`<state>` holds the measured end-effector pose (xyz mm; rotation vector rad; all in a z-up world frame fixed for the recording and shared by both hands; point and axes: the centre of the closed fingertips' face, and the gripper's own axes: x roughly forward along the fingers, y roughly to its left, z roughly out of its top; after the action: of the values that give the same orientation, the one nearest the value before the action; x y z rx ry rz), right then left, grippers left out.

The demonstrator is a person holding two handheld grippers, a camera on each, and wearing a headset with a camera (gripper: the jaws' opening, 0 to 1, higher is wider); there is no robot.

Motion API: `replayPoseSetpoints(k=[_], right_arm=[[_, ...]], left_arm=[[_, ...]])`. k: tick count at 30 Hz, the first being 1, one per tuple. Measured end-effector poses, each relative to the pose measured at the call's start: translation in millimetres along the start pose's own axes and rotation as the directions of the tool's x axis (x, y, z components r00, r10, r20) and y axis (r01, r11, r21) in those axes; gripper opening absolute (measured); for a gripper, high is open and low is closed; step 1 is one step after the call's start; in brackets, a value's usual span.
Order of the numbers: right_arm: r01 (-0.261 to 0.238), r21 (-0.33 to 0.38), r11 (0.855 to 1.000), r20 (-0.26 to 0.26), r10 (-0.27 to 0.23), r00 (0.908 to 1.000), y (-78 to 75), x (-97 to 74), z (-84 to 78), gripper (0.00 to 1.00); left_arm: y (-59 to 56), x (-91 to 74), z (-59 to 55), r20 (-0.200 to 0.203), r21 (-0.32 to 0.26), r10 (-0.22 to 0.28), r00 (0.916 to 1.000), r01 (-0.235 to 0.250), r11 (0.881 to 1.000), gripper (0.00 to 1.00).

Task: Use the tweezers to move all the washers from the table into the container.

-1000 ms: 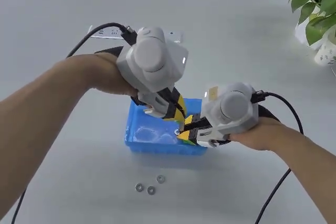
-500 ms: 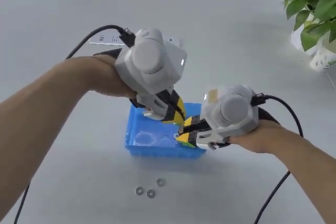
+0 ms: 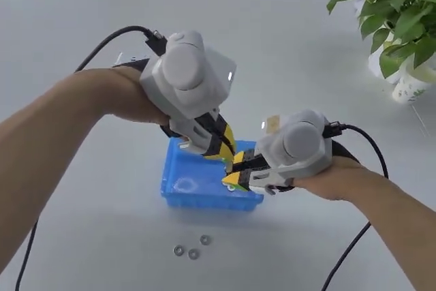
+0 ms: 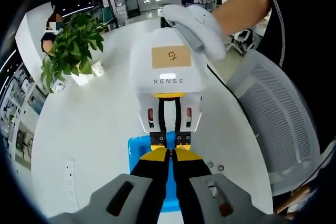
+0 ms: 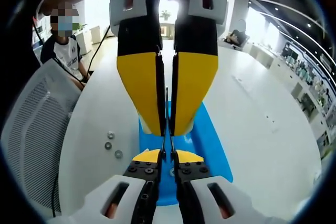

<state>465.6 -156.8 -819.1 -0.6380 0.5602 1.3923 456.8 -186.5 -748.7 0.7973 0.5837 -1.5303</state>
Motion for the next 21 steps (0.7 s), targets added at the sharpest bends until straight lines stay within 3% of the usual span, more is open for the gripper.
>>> replayPoseSetpoints(k=[13,21], right_arm=[[0.029,-0.049,0.998,0.017,-0.029,0.9994,15.3,-16.4,25.2,0.11],[0.036,-0.06,0.998,0.025,-0.034,0.9991,28.9,-22.7,36.0,0.11]], left_arm=[[-16.5,-21.8,18.7,0.022,0.01,0.027,0.9994,-0.028,1.0,0.06],[-31.8,-30.6,25.4,0.004,0.015,0.04,0.9992,-0.04,0.999,0.06]])
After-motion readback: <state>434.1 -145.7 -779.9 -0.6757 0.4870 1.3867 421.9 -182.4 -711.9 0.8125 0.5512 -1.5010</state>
